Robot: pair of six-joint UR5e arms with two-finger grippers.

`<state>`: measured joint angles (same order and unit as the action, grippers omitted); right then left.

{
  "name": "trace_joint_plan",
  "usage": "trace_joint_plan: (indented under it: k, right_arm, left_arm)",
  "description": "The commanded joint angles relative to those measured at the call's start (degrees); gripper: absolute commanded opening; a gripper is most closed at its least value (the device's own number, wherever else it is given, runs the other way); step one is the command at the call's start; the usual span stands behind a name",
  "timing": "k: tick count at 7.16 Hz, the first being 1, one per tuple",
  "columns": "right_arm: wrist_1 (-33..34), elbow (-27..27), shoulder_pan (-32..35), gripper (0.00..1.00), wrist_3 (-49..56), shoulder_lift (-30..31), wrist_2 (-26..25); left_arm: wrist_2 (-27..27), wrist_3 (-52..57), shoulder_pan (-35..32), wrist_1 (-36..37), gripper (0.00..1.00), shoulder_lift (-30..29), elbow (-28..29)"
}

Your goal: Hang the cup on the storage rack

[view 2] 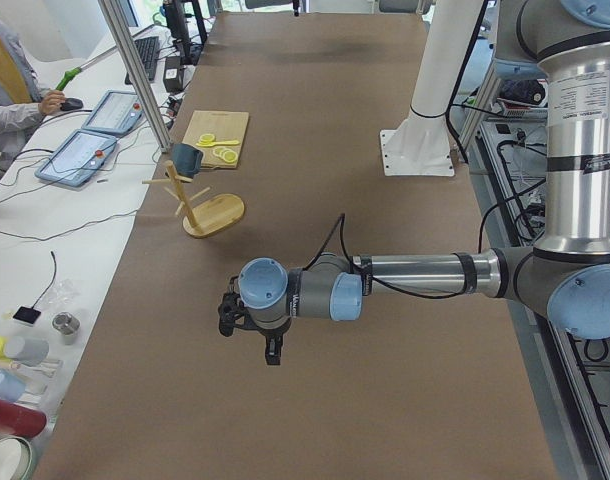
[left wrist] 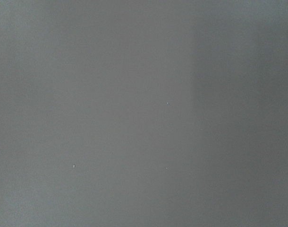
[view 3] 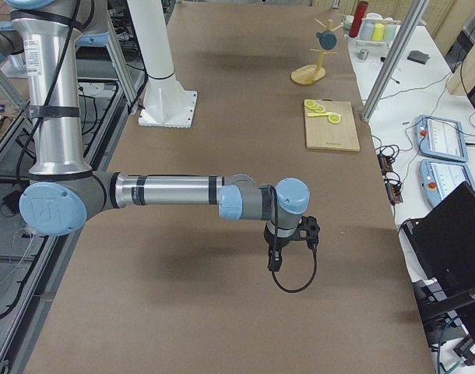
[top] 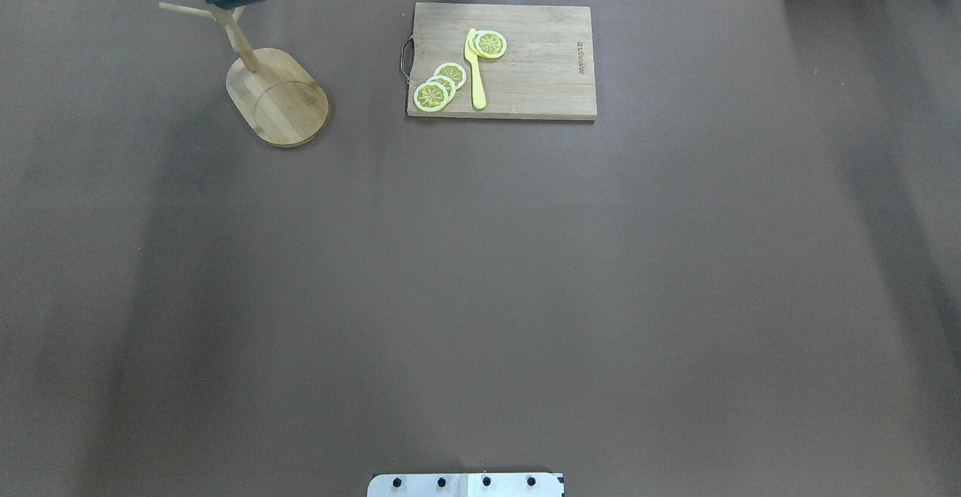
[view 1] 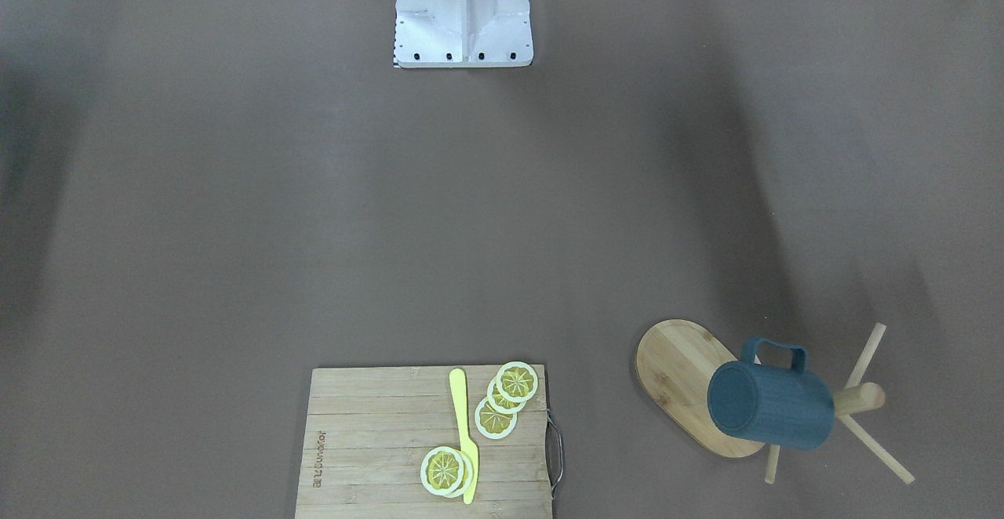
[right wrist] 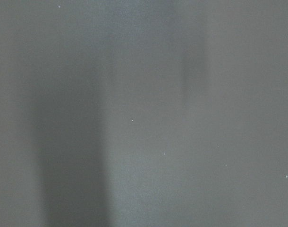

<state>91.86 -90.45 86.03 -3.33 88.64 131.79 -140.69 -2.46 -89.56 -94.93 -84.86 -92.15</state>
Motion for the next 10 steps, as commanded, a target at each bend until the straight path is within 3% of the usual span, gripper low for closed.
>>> trace_joint_plan:
  k: [1, 10]
  right_arm:
    - [0.1, 0.0, 0.0, 1.0, 0.0, 0.0, 0.2]
    - [0.0, -0.7, 0.0, 1.0, 0.1, 0.4, 1.8]
  left_arm:
    - [0.0, 0.0, 0.0, 0.0, 0.98, 0.0, 0.0]
    - [0.0, 0.0, -0.3, 0.0, 0.98, 0.1, -1.6]
